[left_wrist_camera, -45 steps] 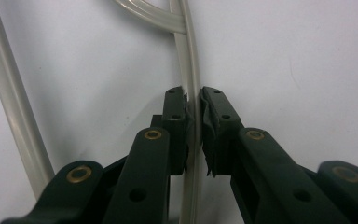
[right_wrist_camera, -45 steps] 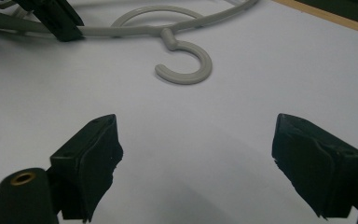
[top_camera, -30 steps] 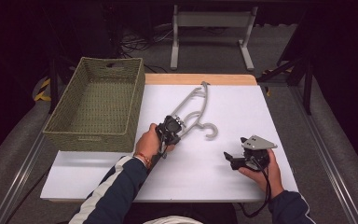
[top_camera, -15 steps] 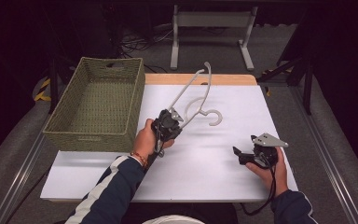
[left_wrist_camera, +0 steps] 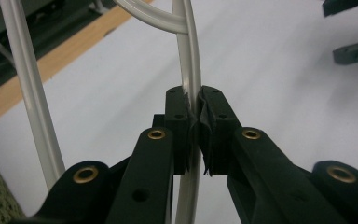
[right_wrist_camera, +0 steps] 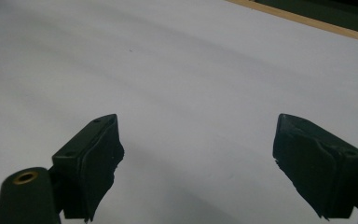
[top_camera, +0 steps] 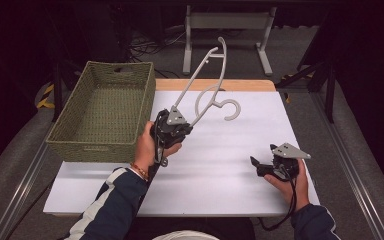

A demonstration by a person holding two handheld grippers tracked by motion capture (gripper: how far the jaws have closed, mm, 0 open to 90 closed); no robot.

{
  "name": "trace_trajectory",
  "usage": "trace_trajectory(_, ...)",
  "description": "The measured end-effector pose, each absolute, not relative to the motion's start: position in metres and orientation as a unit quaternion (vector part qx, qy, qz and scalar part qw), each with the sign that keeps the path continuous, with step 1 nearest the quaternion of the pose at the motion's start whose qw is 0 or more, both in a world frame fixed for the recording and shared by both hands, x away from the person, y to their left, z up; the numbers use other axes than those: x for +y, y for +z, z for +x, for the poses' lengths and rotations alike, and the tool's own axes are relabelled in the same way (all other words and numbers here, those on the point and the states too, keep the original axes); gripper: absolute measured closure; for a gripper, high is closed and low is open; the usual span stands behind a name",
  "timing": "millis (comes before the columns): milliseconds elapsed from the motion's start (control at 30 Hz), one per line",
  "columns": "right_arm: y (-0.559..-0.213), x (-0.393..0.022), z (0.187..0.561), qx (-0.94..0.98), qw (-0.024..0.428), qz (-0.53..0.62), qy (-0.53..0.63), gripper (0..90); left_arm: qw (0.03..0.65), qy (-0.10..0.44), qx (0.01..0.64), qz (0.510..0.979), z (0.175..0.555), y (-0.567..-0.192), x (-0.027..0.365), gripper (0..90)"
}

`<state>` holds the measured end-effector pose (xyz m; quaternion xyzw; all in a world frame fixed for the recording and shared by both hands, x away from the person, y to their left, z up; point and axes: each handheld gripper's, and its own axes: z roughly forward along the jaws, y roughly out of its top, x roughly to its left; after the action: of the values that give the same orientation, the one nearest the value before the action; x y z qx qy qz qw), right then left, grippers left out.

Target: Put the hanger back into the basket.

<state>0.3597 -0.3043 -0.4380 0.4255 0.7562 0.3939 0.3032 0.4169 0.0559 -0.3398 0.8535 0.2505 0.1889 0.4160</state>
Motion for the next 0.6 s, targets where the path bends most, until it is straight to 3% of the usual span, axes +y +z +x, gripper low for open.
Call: trace_trajectory(600,-0.432,-0.300,0.354,0.750,0.320,0.389,0.428,14.5,0.470,0.230,0.234,0.820,0.405,-0.289,0.072,82.6)
